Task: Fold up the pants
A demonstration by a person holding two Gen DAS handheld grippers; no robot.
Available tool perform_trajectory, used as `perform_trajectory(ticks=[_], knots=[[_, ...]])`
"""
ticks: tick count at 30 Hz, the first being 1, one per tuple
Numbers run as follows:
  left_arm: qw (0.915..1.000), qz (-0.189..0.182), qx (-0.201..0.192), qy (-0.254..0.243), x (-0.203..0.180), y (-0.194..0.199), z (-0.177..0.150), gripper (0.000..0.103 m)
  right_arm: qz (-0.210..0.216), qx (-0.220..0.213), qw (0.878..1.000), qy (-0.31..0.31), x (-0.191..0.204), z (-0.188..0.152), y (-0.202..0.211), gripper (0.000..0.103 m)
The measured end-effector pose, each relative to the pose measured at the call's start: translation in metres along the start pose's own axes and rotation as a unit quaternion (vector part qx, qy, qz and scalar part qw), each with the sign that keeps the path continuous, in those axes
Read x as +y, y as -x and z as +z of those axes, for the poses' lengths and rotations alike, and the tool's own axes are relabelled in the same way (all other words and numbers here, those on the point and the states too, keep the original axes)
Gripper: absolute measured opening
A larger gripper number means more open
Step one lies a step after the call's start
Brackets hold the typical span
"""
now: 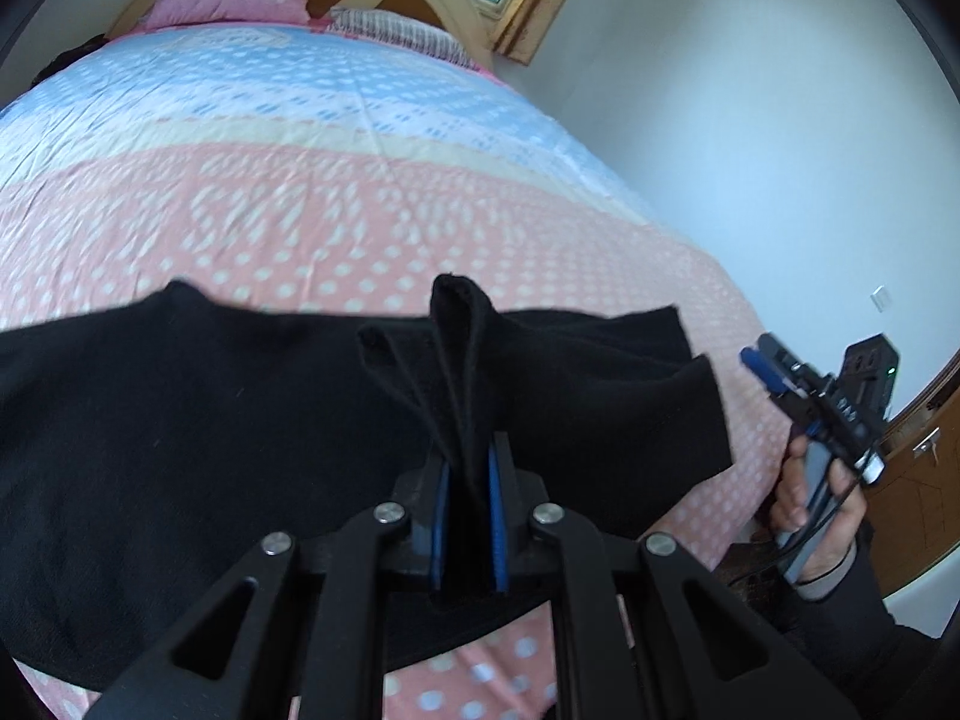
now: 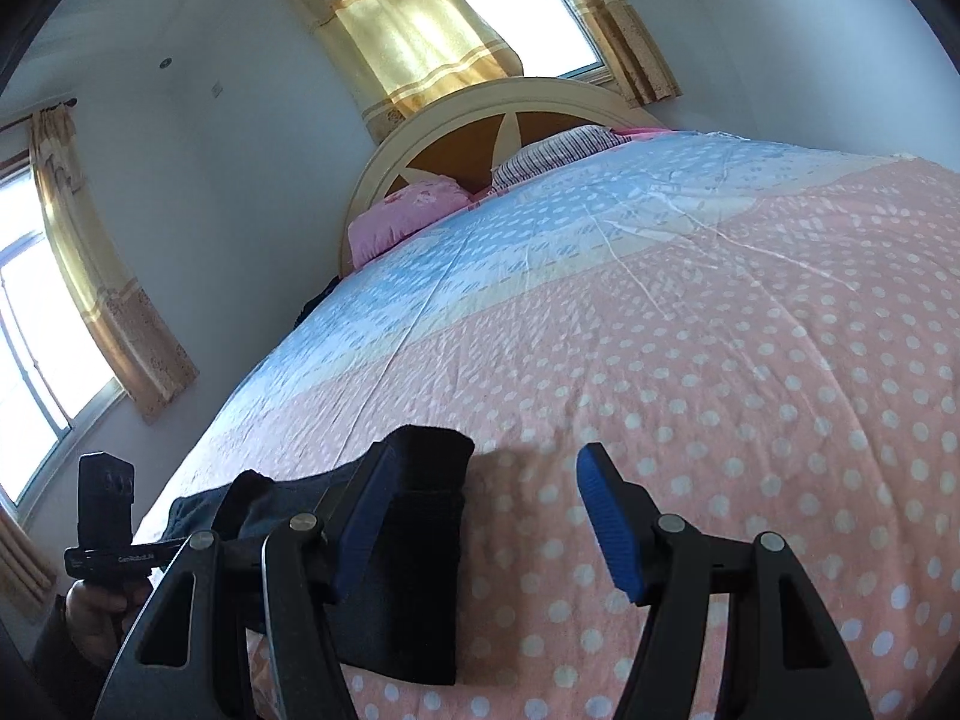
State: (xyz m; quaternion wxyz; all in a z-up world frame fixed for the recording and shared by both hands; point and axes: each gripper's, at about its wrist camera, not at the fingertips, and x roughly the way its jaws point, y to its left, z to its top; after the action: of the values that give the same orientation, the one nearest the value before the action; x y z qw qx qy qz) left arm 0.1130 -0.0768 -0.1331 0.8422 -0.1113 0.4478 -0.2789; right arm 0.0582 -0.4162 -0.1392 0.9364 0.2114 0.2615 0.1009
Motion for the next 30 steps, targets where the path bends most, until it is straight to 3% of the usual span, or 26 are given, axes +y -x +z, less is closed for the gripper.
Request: perform_trajectory(ticks=[3,9,14,17,21,26,30], knots=[[0.9998,0.016,0.01,-0.004,0.01,-0.006,-0.006,0.012,0.005,0.024,0.999,0.024,0.01,-0.003,-0.009,0.045],[0.998,0.051,0.0,-0.039,0.006,0.002,-0.008,0.025,0.026,0.086,0.991,0.098,0.041,-0.016,-0.027,0.036],[0.9906,0.1,-0.058,-0.073,0.0,0.029,0.0,0.043,-0.022,0.144,0.966,0.213,0.07,-0.045,-0.038,0.033],[0.9897,0.084,-0.069,-0.093,-0.014,0.031,0.012,0.043,-0.023,0.161,0.96,0.229,0.07,-0.051,-0.032,0.033],[0.9859,0.056,-0.049,-0.15,-0.052,0.001,0.033,0.042,-0.024,0.164,0.954,0.25,0.065,-0.061,-0.024,0.033],[0.9602,0.032,0.014,-0.277,-0.105,-0.049,0.042,0.027,-0.017,0.163,0.958,0.235,0.059,-0.062,-0.023,0.033],[0.9369,0.033,0.054,-0.344,-0.127,-0.076,0.044,0.016,-0.016,0.16,0.958,0.238,0.058,-0.063,-0.022,0.033]])
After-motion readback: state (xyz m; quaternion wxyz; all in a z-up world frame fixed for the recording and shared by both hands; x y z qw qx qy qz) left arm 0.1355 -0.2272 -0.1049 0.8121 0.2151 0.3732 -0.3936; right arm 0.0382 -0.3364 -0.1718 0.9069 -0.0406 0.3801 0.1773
